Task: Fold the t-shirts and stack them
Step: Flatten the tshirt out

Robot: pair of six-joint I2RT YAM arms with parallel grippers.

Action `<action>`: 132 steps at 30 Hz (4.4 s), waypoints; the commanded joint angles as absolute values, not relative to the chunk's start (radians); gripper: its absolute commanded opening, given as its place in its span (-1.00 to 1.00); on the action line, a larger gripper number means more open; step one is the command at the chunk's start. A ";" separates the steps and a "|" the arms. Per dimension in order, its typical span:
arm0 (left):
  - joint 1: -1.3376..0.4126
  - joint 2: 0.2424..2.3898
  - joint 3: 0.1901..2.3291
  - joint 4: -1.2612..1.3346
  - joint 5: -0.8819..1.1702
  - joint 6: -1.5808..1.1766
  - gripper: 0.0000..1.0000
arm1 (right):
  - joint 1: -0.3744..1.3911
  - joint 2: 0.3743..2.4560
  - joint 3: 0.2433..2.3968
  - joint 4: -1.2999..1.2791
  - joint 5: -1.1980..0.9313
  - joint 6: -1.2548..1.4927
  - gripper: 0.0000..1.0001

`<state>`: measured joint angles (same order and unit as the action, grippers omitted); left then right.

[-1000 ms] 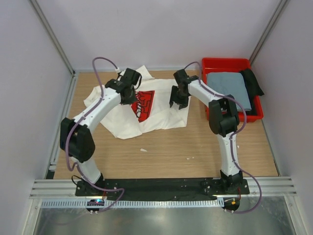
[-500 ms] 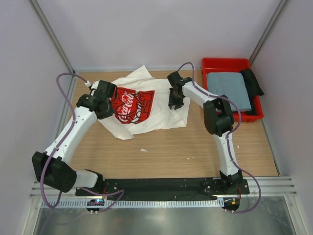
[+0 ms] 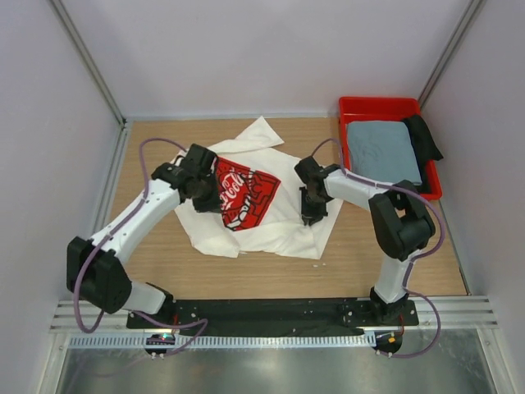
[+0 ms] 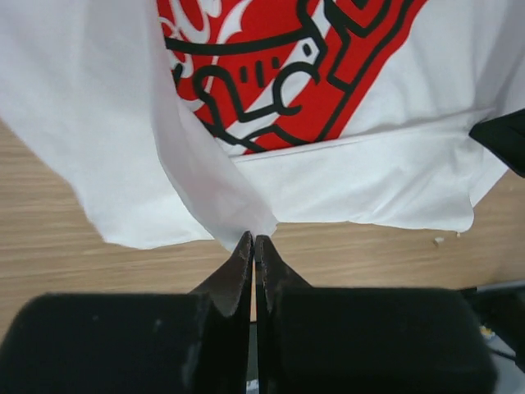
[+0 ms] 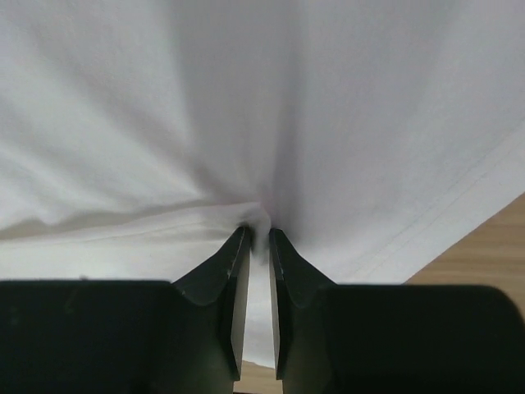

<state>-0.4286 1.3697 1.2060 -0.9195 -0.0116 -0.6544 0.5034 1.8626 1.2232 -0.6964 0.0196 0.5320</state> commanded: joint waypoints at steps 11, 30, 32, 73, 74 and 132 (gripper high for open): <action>-0.279 1.934 1.637 -0.796 0.008 -0.561 0.06 | 0.485 1.810 1.368 -0.808 0.077 0.430 -0.33; -0.147 1.780 1.094 -0.776 -0.005 -0.949 -0.09 | 0.442 2.137 1.759 -0.831 0.084 0.394 -0.02; -0.146 1.616 0.948 -0.779 0.024 -0.982 -0.08 | 0.442 2.132 1.752 -0.834 0.075 0.391 -0.02; -0.499 2.460 2.184 -0.684 -0.310 -0.189 -0.16 | 0.287 1.964 1.609 -0.825 -0.152 0.428 0.28; -0.499 2.461 2.184 -0.684 -0.313 -0.189 -0.27 | 0.285 1.963 1.608 -0.825 -0.150 0.429 0.28; -0.037 1.787 1.177 -0.727 -0.082 -0.832 0.15 | 0.297 2.083 1.739 -0.768 0.219 0.403 0.08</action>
